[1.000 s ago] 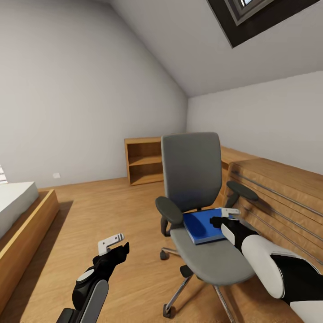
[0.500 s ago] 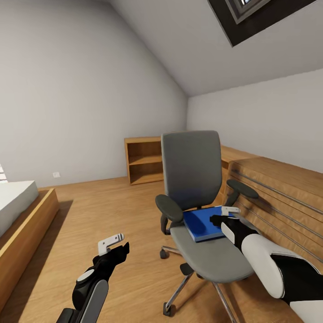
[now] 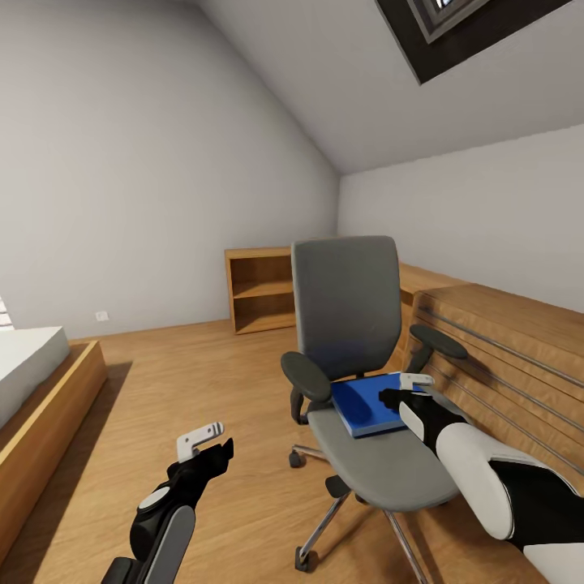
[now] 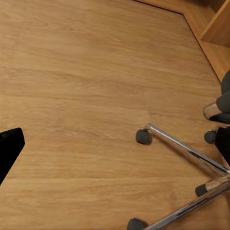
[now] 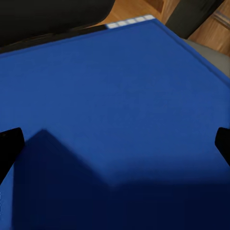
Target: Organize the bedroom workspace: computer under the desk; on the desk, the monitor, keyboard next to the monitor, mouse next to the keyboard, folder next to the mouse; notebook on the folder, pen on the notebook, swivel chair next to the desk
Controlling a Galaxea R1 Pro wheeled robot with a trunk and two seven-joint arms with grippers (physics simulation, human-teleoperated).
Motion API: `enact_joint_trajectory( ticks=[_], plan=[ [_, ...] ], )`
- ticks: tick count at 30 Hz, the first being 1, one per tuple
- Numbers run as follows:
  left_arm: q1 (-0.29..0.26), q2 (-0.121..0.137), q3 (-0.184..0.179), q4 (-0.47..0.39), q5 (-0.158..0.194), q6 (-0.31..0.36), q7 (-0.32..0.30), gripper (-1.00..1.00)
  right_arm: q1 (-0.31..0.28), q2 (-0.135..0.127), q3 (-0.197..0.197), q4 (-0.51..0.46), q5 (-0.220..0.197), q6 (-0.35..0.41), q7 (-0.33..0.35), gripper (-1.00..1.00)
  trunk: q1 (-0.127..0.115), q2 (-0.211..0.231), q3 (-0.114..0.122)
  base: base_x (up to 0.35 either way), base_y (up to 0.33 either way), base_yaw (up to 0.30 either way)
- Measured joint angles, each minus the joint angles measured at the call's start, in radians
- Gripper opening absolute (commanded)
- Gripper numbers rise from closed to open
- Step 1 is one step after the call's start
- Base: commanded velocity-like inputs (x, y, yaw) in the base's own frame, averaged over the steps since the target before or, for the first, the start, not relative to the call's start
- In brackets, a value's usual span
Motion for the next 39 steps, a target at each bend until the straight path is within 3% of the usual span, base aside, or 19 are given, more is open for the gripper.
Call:
enact_joint_trajectory(
  ticks=[23, 39],
  plan=[
    [0.0, 0.003, -0.001, 0.001, 0.003, 0.0, -0.004, 1.0, 0.0, 0.002, -0.001, -0.002, -0.001, 0.0, 0.002, 1.0, 0.0, 0.0, 0.0, -0.014, 0.0, 0.0],
    [0.0, 0.003, -0.001, 0.001, 0.003, 0.0, -0.004, 1.0, 0.0, 0.002, 0.0, 0.005, -0.001, -0.001, 0.002, 1.0, 0.0, 0.0, 0.0, -0.18, 0.0, 0.0]
  ],
)
